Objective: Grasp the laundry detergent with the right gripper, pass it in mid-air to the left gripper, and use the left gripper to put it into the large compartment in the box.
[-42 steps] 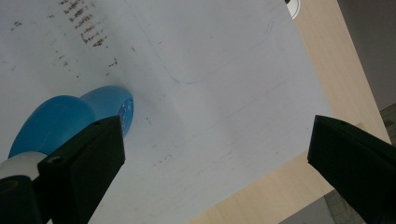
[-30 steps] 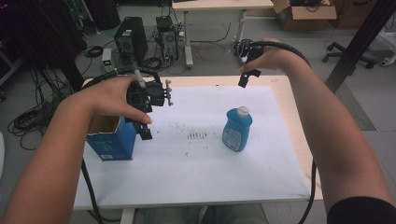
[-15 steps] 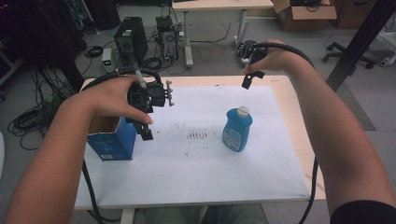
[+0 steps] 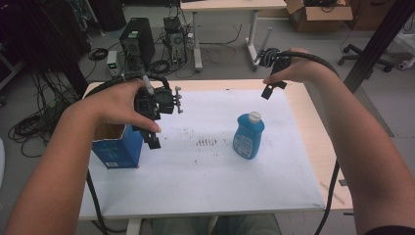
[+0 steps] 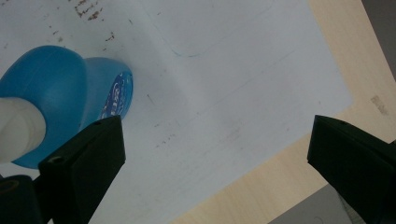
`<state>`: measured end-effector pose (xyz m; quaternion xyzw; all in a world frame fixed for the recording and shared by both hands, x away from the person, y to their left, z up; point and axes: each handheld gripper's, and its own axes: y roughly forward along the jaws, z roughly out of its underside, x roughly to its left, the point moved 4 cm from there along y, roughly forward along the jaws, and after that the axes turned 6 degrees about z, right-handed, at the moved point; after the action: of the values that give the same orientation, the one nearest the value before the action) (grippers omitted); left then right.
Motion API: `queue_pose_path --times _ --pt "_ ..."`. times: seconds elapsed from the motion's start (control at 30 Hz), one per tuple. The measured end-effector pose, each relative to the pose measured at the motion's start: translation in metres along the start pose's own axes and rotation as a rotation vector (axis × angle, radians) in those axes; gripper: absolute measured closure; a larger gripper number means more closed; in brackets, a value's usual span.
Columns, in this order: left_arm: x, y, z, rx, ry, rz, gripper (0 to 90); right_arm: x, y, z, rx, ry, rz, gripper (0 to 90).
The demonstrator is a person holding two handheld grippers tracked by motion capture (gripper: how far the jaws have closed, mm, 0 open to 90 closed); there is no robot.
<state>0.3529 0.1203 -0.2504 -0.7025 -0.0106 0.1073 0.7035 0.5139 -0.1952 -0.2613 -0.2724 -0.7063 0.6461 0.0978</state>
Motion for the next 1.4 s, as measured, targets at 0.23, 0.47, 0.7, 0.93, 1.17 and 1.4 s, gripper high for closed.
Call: queue_pose_path --times 0.23,0.47,0.7,0.93,1.17,1.4 --pt "-0.001 0.001 -0.002 0.000 0.007 -0.003 6.1 0.007 -0.006 0.012 -0.006 -0.003 0.016 4.2" --pt "-0.003 0.003 -0.002 0.007 0.006 -0.004 6.2 0.017 -0.005 0.028 0.000 -0.006 0.019 4.3" --pt "-0.006 0.005 -0.002 0.016 0.004 -0.010 6.2 0.017 0.002 0.046 0.011 0.017 0.015 4.3" --pt "-0.005 0.005 -0.002 0.031 -0.002 -0.017 6.3 0.018 0.006 0.062 0.012 0.029 0.018 4.4" --pt "-0.007 0.004 0.000 0.024 -0.008 -0.019 6.2 0.025 0.008 0.072 0.013 0.018 0.020 4.4" --pt "-0.007 0.005 0.000 0.031 -0.003 -0.019 6.2 0.035 0.016 0.088 -0.021 0.028 -0.002 4.3"
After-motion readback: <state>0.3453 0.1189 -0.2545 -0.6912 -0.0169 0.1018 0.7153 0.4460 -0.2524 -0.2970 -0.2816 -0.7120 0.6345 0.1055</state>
